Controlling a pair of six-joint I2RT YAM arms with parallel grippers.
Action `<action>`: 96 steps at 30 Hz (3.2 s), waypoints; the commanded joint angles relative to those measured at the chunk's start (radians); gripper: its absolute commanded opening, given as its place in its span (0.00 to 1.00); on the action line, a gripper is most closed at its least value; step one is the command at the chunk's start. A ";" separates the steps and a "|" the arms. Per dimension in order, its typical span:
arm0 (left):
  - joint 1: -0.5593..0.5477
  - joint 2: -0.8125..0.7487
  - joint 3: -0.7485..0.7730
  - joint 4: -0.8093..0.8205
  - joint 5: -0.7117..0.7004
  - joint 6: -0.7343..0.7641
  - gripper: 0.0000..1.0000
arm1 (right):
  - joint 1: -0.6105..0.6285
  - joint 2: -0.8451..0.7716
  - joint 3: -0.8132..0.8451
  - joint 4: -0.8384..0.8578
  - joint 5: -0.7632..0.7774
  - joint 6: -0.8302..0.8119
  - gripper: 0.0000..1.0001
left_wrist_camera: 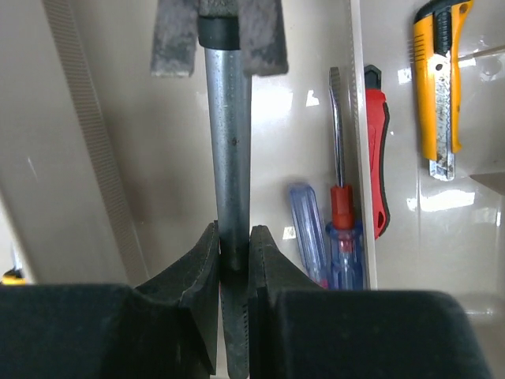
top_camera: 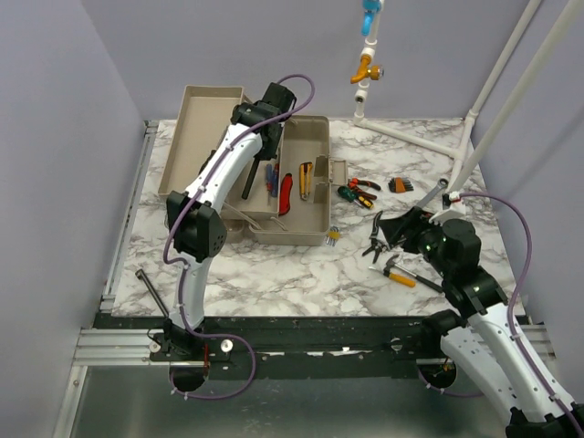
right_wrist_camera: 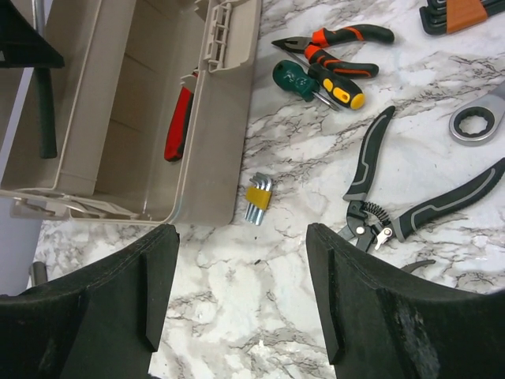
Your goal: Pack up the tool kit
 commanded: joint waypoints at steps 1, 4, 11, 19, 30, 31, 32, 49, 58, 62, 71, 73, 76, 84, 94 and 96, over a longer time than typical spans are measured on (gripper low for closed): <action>0.015 0.038 0.079 -0.006 -0.033 0.016 0.04 | 0.003 0.019 0.005 -0.007 0.042 0.009 0.72; 0.022 0.059 0.089 -0.015 -0.030 0.009 0.31 | 0.004 0.040 -0.005 -0.004 0.056 0.016 0.67; 0.033 0.007 0.086 0.001 0.029 0.001 0.75 | 0.003 0.202 0.002 -0.013 0.114 0.048 0.70; 0.002 -0.215 -0.013 0.098 0.207 -0.052 0.79 | 0.003 0.483 0.077 -0.061 0.208 0.108 0.71; -0.007 -0.664 -0.555 0.439 0.681 -0.220 0.80 | 0.002 0.696 0.195 -0.156 0.340 0.137 0.69; -0.013 -0.733 -0.651 0.496 0.711 -0.247 0.80 | 0.001 0.715 0.214 -0.183 0.355 0.139 0.70; -0.020 -0.793 -0.734 0.572 0.733 -0.267 0.81 | 0.002 0.732 0.225 -0.201 0.380 0.149 0.70; -0.066 -1.265 -1.308 0.754 0.775 -0.386 0.84 | -0.003 0.658 0.203 -0.586 0.421 0.554 0.62; -0.070 -1.324 -1.370 0.746 0.783 -0.374 0.85 | -0.003 0.570 0.031 -0.539 0.269 0.572 0.57; -0.070 -1.350 -1.380 0.736 0.779 -0.370 0.85 | -0.003 0.571 -0.004 -0.495 0.247 0.600 0.56; -0.070 -1.379 -1.391 0.704 0.762 -0.351 0.85 | -0.003 0.669 -0.024 -0.432 0.250 0.654 0.25; -0.070 -1.379 -1.389 0.696 0.760 -0.348 0.85 | -0.003 0.669 -0.017 -0.444 0.253 0.652 0.05; -0.070 -1.376 -1.391 0.695 0.767 -0.347 0.85 | -0.003 0.636 -0.010 -0.433 0.241 0.610 0.01; -0.070 -1.366 -1.448 0.771 0.838 -0.396 0.96 | -0.003 0.392 -0.014 -0.114 -0.138 0.243 0.01; -0.252 -1.212 -1.511 0.962 0.768 -0.481 0.99 | -0.001 0.345 0.049 0.190 -0.487 0.155 0.01; -0.275 -1.191 -1.530 1.048 0.767 -0.513 0.98 | -0.001 0.363 0.062 0.249 -0.545 0.157 0.01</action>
